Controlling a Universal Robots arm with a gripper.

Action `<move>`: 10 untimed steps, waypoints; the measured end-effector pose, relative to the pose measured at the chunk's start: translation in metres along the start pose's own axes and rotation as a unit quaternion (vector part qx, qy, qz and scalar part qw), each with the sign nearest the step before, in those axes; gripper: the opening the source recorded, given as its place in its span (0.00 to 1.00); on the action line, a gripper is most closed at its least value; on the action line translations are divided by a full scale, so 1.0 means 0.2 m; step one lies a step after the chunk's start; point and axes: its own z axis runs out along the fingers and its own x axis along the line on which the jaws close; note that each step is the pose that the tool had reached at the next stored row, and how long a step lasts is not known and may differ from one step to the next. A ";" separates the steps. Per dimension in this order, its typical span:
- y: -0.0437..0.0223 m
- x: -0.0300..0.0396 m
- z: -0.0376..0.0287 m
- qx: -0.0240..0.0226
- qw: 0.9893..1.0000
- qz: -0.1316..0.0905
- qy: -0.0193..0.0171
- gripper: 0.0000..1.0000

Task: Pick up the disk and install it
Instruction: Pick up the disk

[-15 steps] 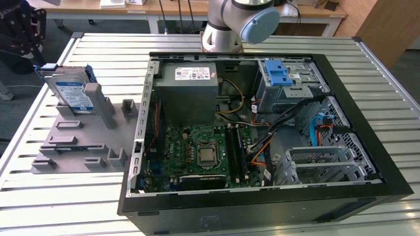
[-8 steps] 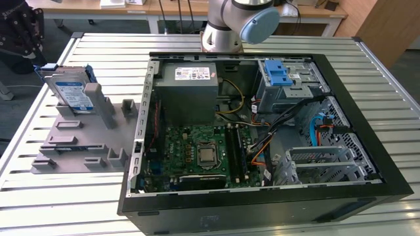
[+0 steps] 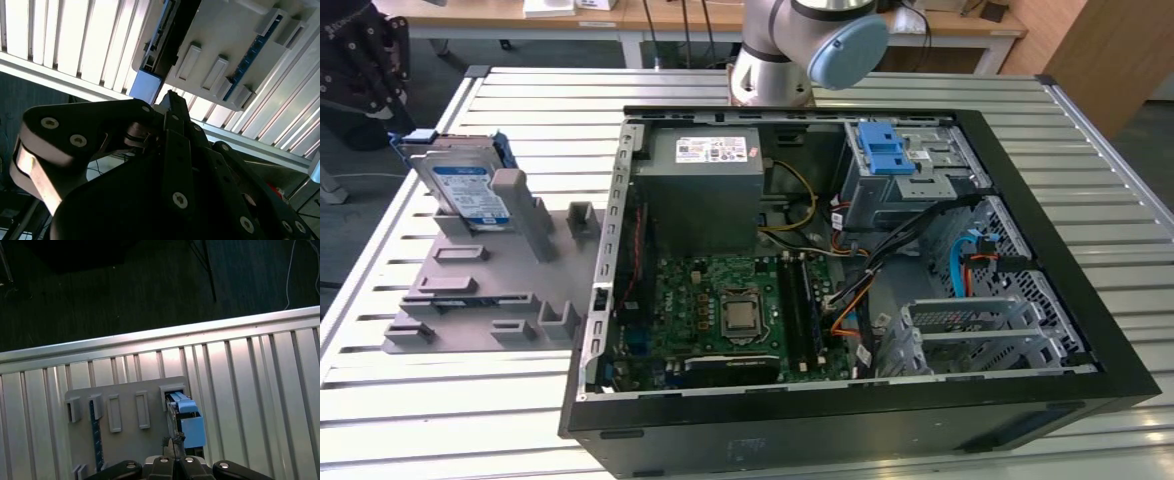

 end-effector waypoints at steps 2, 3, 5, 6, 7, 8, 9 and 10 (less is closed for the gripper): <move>0.000 -0.001 0.000 0.000 1.000 -0.001 0.001 0.11; 0.000 -0.001 0.000 0.000 1.000 -0.003 0.001 0.11; 0.000 -0.001 0.001 0.000 1.000 -0.018 0.002 0.17; 0.000 -0.001 0.001 0.001 1.000 -0.026 0.002 0.23; 0.000 -0.001 0.002 0.002 0.999 -0.032 0.002 0.23; 0.001 -0.001 0.004 0.006 0.999 -0.034 0.002 0.29; 0.001 -0.002 0.006 0.011 0.999 -0.035 0.002 0.35; 0.001 -0.004 0.011 0.013 0.999 -0.036 0.001 0.41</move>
